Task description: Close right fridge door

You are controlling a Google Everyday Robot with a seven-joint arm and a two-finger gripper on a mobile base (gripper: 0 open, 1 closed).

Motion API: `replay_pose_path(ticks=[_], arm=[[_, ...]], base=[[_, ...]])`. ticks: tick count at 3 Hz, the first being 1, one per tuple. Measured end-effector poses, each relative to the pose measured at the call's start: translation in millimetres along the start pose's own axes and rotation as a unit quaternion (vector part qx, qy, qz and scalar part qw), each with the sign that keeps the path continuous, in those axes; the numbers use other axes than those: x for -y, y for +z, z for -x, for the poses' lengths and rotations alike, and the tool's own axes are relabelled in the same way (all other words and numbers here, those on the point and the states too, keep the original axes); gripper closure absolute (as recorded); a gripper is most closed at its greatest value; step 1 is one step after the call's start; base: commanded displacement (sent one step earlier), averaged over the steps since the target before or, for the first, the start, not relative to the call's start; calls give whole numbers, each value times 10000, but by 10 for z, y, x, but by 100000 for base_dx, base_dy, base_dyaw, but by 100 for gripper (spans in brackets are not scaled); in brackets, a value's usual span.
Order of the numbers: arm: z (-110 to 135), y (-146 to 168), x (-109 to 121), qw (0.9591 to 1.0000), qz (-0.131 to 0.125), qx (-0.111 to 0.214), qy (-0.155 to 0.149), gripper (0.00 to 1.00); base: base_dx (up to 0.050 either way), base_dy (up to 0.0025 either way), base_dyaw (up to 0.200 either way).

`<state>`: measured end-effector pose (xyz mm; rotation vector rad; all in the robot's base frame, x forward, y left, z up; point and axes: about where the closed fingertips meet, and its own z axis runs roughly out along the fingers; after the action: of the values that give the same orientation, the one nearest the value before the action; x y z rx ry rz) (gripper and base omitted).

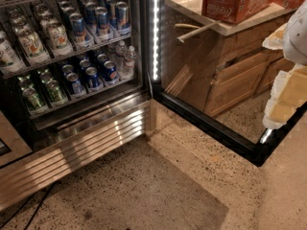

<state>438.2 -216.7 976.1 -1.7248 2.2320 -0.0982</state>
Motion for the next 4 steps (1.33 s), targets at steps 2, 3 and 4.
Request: replay_pose_path(ticks=[2,3,4], arm=[[0,0,0,10000,0,0,0,0],[0,0,0,10000,0,0,0,0],[0,0,0,10000,0,0,0,0]], base=[[-7,6,-19971],[4896,3,-73],[3626,-247,-13797]])
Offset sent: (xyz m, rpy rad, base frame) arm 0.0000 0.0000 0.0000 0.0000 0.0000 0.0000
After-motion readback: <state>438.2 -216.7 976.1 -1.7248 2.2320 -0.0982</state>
